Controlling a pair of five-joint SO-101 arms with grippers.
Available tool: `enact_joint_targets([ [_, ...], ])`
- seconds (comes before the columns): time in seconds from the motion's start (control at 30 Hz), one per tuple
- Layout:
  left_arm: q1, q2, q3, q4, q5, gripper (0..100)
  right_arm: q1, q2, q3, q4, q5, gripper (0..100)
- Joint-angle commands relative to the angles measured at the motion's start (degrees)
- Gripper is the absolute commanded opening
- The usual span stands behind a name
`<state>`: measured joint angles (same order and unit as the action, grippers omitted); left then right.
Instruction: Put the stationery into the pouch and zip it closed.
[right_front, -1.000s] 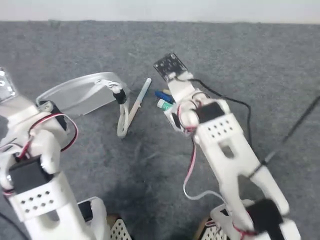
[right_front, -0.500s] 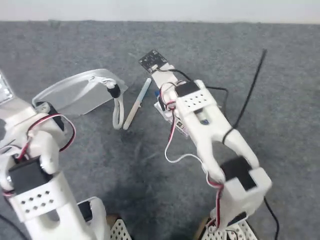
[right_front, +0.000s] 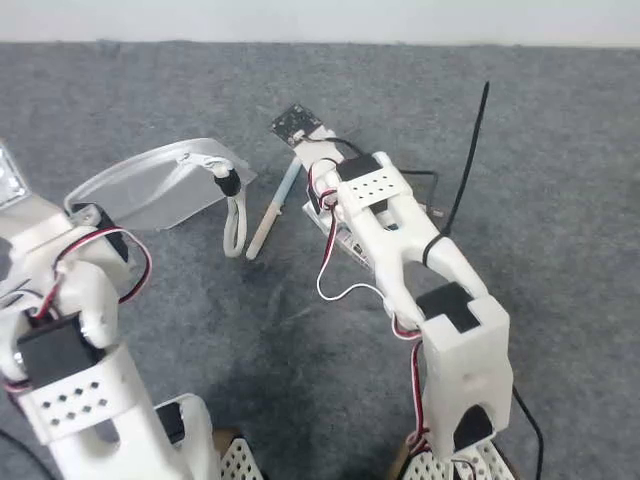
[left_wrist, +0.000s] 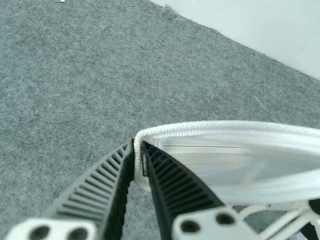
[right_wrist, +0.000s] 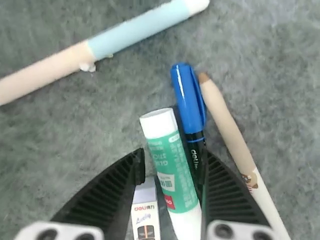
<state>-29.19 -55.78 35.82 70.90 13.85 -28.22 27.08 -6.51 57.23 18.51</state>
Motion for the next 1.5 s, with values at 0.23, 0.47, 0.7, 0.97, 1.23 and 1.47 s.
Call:
enact_joint_targets([
  [0.23,-0.26,0.7,0.4,-0.7,0.7,1,-0.4,2.24,-3.69,-0.92,1.76,16.2],
  [0.47,-0.26,0.7,0.4,-0.7,0.62,1,-0.31,3.47,-3.69,-0.57,1.76,14.8],
  [0.7,-0.26,0.7,0.48,-0.7,0.62,1,-0.22,3.74,-3.69,-0.57,1.76,9.1],
  [0.97,-0.26,0.7,0.48,-0.62,0.44,1,-0.13,5.85,-4.4,0.84,1.85,9.1],
  [1.23,-0.26,0.7,0.57,-0.62,0.35,1,0.13,9.98,-11.52,9.98,2.02,8.8],
  [1.47,-1.85,0.7,0.57,-0.53,0.44,1,0.13,16.31,-21.27,20.09,5.63,8.3],
])
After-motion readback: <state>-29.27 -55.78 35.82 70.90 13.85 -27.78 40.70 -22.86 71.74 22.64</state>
